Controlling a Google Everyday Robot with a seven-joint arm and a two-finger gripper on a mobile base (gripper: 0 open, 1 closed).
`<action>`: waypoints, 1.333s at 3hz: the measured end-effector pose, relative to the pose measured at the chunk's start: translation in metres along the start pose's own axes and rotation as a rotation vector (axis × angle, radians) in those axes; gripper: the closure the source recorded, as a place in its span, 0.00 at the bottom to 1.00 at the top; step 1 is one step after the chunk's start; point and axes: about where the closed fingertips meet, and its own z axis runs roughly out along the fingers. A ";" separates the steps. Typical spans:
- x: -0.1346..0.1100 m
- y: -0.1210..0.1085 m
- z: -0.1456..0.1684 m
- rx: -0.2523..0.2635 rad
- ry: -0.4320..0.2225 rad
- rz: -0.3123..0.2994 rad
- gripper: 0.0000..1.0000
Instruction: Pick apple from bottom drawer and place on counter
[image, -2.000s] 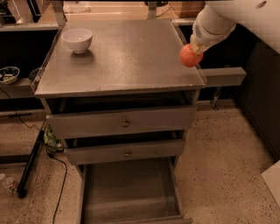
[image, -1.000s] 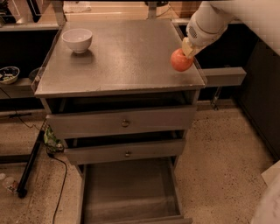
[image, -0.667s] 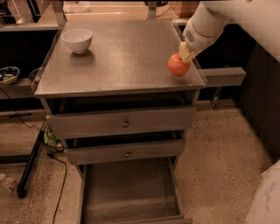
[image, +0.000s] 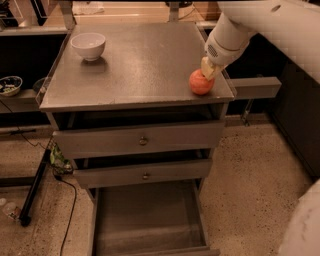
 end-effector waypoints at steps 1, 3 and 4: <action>0.003 0.005 0.005 0.004 0.017 -0.013 1.00; -0.001 0.012 0.005 0.058 0.039 -0.051 1.00; -0.002 0.011 0.003 0.079 0.043 -0.058 1.00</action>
Offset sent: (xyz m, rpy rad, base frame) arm -0.0032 0.0109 -0.0088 -0.1273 -0.0067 -0.0051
